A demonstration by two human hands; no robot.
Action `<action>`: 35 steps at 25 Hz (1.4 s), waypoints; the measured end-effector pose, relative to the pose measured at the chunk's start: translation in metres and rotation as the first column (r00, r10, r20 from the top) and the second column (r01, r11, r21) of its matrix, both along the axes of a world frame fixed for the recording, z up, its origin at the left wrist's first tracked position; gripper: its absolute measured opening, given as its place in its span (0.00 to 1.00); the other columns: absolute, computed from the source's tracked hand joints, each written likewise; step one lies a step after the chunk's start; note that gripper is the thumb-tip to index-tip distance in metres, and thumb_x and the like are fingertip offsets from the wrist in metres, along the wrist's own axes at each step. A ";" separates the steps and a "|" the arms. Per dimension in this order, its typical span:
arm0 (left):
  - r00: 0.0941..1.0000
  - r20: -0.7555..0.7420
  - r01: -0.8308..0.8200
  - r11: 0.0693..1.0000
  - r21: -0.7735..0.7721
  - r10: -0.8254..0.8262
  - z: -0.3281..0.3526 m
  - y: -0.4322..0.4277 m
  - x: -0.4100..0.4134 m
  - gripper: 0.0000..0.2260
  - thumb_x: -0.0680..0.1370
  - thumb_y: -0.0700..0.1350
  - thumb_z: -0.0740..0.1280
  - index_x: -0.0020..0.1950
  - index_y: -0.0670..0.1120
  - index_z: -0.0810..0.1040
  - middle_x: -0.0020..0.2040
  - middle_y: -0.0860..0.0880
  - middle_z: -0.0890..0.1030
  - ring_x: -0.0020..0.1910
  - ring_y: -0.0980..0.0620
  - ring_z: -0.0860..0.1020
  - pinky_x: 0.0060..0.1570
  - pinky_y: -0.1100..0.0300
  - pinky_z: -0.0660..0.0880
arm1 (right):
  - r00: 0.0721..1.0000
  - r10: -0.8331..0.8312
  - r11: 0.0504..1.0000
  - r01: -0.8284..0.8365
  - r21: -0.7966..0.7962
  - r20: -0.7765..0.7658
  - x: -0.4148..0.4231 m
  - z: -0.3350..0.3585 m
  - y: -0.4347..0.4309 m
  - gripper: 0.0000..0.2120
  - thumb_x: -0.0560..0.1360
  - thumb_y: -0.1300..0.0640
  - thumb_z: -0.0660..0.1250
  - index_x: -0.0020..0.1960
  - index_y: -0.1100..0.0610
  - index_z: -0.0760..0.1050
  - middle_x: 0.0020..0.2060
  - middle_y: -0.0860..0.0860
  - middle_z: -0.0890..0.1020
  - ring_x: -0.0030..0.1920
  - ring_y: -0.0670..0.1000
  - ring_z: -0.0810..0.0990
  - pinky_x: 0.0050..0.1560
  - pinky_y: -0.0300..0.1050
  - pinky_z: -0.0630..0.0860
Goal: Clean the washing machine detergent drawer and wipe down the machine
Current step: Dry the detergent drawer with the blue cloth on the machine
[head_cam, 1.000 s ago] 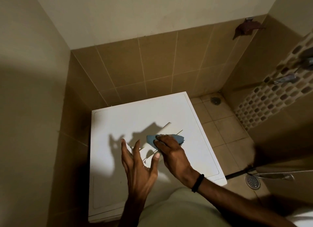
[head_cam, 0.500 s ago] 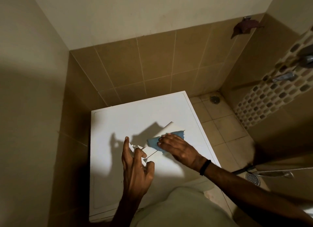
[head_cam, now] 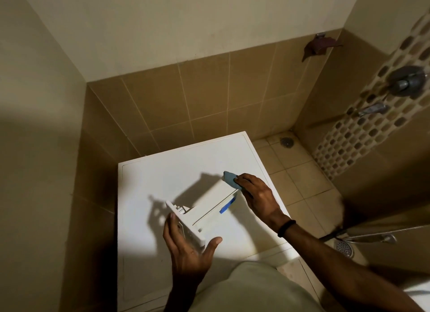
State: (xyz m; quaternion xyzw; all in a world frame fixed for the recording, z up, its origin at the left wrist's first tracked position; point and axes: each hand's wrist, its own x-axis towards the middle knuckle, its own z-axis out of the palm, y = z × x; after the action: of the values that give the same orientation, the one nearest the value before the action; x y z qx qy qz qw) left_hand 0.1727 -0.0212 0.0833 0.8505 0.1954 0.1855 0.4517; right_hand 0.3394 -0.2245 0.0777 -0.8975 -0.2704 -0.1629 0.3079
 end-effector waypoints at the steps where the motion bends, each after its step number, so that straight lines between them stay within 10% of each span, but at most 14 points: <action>1: 0.999 -0.029 -0.035 0.999 -0.035 0.034 -0.001 -0.003 0.000 0.52 0.70 0.71 0.72 0.82 0.42 0.57 0.79 0.45 0.63 0.76 0.40 0.68 0.70 0.36 0.71 | 0.999 -0.023 1.000 0.023 0.013 -0.025 0.001 0.002 0.003 0.17 0.75 0.72 0.70 0.62 0.62 0.80 0.58 0.58 0.82 0.54 0.59 0.82 0.54 0.47 0.79; 7: 0.963 0.060 -0.226 0.911 -0.346 0.262 0.018 0.010 0.037 0.39 0.73 0.70 0.70 0.78 0.52 0.69 0.73 0.49 0.77 0.71 0.50 0.77 0.67 0.41 0.76 | 0.983 -0.022 0.977 0.060 0.203 -0.182 0.000 0.024 0.017 0.17 0.74 0.70 0.71 0.61 0.58 0.81 0.56 0.53 0.83 0.54 0.52 0.82 0.57 0.44 0.79; 14: 0.933 -0.142 -0.360 0.860 -0.363 0.331 0.054 0.010 0.058 0.19 0.73 0.74 0.64 0.56 0.65 0.81 0.39 0.58 0.83 0.43 0.56 0.81 0.59 0.42 0.79 | 0.925 -0.339 0.833 0.381 0.401 -0.175 -0.030 0.063 0.039 0.16 0.79 0.64 0.68 0.66 0.61 0.77 0.63 0.54 0.78 0.61 0.48 0.76 0.65 0.34 0.72; 17: 0.937 -0.152 -0.350 0.865 -0.360 0.315 0.062 0.006 0.063 0.15 0.73 0.74 0.63 0.50 0.67 0.80 0.38 0.54 0.83 0.41 0.55 0.80 0.56 0.45 0.79 | 0.973 -0.157 0.953 0.194 0.232 -0.169 -0.044 0.057 0.052 0.17 0.78 0.66 0.66 0.67 0.61 0.76 0.62 0.55 0.79 0.60 0.52 0.77 0.64 0.34 0.70; 22: 0.936 -0.085 -0.353 0.911 -0.214 0.343 0.074 -0.005 0.060 0.39 0.68 0.75 0.64 0.73 0.55 0.78 0.42 0.56 0.79 0.43 0.59 0.78 0.54 0.52 0.76 | 0.969 -0.023 0.960 -0.048 -0.276 -0.248 -0.039 0.046 0.062 0.15 0.72 0.61 0.59 0.56 0.59 0.77 0.45 0.55 0.79 0.45 0.58 0.76 0.56 0.57 0.73; 28: 0.928 -0.087 -0.371 0.891 -0.262 0.361 0.070 0.000 0.060 0.43 0.67 0.81 0.62 0.73 0.57 0.77 0.47 0.52 0.85 0.48 0.49 0.83 0.56 0.47 0.80 | 0.791 0.263 0.965 -0.209 0.160 -0.552 -0.061 0.078 0.096 0.04 0.78 0.59 0.62 0.47 0.55 0.76 0.41 0.48 0.75 0.43 0.50 0.76 0.42 0.42 0.67; 31: 0.904 -0.106 -0.425 0.851 -0.309 0.413 0.069 0.010 0.063 0.38 0.70 0.79 0.61 0.71 0.57 0.78 0.51 0.53 0.86 0.53 0.48 0.83 0.59 0.43 0.80 | 0.566 0.395 0.874 0.010 0.486 -0.723 -0.071 0.090 0.081 0.08 0.82 0.53 0.61 0.49 0.49 0.79 0.37 0.55 0.81 0.35 0.48 0.80 0.35 0.42 0.74; 35: 0.842 -0.148 -0.534 0.763 -0.364 0.518 0.073 0.022 0.072 0.38 0.72 0.79 0.59 0.70 0.53 0.79 0.48 0.53 0.85 0.53 0.45 0.82 0.62 0.40 0.78 | 0.648 0.157 0.839 0.310 0.446 -0.746 -0.075 0.083 0.055 0.09 0.83 0.52 0.62 0.49 0.47 0.79 0.31 0.43 0.80 0.27 0.49 0.78 0.29 0.50 0.78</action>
State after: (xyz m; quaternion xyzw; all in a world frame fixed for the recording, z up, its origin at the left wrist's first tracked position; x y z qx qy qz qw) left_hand 0.2447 0.0010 0.1562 0.6573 0.4675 0.2452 0.5379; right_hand 0.2643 -0.1698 0.1604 -0.7688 -0.0195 0.1445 0.6226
